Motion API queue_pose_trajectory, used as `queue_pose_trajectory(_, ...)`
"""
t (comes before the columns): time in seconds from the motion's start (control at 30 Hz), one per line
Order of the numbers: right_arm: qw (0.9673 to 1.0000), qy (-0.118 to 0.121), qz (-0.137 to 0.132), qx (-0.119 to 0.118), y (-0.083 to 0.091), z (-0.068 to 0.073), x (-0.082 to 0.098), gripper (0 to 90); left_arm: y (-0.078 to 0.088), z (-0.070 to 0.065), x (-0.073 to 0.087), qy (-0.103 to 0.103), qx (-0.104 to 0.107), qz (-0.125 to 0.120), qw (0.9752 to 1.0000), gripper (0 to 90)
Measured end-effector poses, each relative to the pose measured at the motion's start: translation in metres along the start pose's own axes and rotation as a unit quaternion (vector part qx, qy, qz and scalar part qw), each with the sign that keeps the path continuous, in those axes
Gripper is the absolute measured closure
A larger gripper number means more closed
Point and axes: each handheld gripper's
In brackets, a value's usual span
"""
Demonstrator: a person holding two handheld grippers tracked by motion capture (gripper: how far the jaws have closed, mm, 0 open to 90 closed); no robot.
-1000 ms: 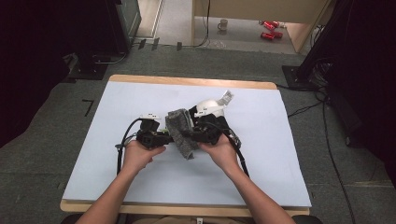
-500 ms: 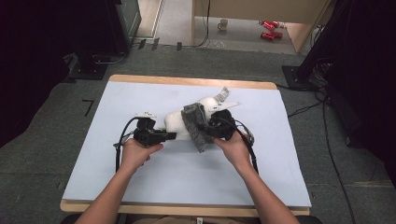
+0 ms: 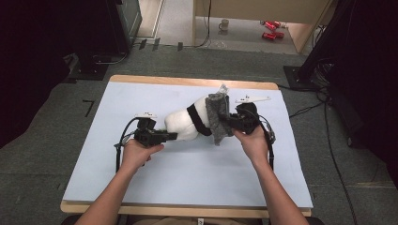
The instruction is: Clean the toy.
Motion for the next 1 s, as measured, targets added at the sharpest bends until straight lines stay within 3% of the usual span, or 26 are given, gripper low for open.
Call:
queue_pose_trajectory(0.17, 0.9992, -0.014, 0.002, 0.036, 0.009, -0.015, 0.002, 80.9, 0.001, 0.002, 0.000, 0.000, -0.002, 0.002, 1.0000, 68.5)
queue_pose_trajectory(0.23, 0.9990, -0.027, -0.006, 0.034, 0.015, -0.020, 0.003, 80.9, 0.002, 0.003, 0.000, -0.001, -0.004, 0.002, 1.0000, 68.5)
queue_pose_trajectory(0.3, 0.9993, -0.024, -0.021, 0.018, 0.020, -0.018, -0.001, 80.9, 0.002, 0.003, 0.000, -0.001, -0.004, 0.000, 1.0000, 68.5)
queue_pose_trajectory(0.47, 0.9981, 0.004, -0.051, -0.035, 0.023, 0.011, -0.018, 80.9, 0.002, 0.001, 0.001, -0.002, -0.007, -0.001, 1.0000, 68.5)
queue_pose_trajectory(0.67, 0.9935, 0.036, -0.043, -0.099, -0.004, 0.054, -0.022, 80.9, 0.002, -0.001, 0.001, -0.001, -0.010, -0.002, 1.0000, 68.4)
queue_pose_trajectory(0.83, 0.9917, 0.058, -0.001, -0.114, -0.041, 0.079, -0.009, 80.8, 0.002, -0.009, 0.002, -0.002, -0.010, -0.003, 0.9999, 68.4)
queue_pose_trajectory(0.93, 0.9924, 0.064, 0.009, -0.105, -0.056, 0.081, 0.000, 80.7, 0.001, -0.012, 0.004, -0.005, -0.022, 0.004, 0.9997, 68.4)
queue_pose_trajectory(1.0, 0.9927, 0.071, 0.011, -0.097, -0.058, 0.078, 0.002, 80.7, 0.001, -0.010, 0.004, -0.002, -0.016, 0.004, 0.9999, 68.4)
Point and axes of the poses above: each handheld gripper's, and its own axes: y roughly backward along the jaws, x roughly out of its underside, z roughly to its left, and after that the axes turned 12 degrees about y, right-handed
